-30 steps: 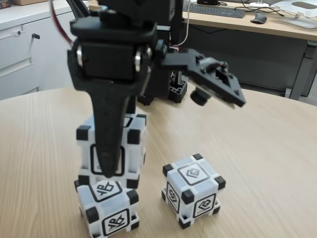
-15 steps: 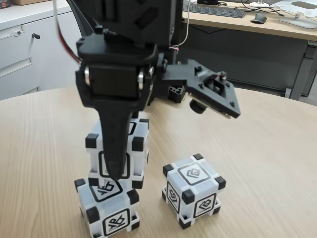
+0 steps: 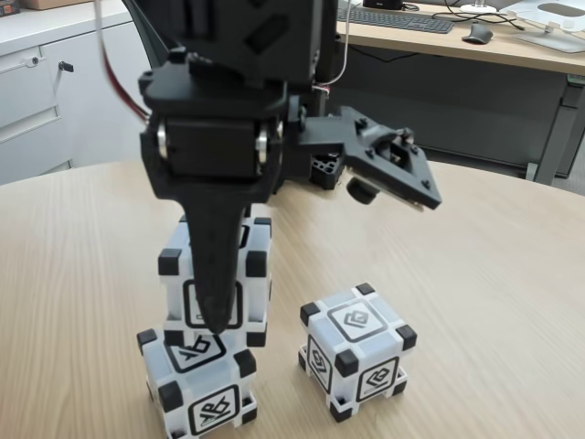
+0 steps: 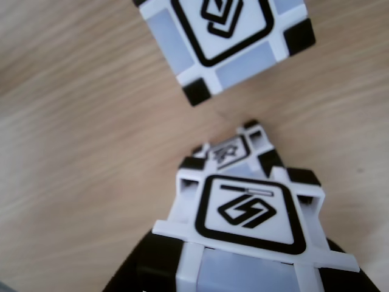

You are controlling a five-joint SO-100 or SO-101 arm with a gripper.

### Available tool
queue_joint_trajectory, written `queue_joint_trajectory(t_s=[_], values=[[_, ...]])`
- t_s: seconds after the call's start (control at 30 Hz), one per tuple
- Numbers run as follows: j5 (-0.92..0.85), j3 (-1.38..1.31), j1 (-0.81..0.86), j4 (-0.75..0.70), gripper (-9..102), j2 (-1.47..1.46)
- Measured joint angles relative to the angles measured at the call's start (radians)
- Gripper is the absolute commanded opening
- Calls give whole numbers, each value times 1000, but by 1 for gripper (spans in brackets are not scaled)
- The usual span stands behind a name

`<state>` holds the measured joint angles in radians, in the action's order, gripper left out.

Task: Stack cubes from left to right.

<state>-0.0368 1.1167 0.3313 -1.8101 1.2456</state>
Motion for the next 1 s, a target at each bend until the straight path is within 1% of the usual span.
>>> queue_joint_trajectory(t_s=[0.23,0.5,1.0], values=[[-28,0,0,0,0,0],[-55,0,54,0,0,0],[-63,0,55,0,0,0]])
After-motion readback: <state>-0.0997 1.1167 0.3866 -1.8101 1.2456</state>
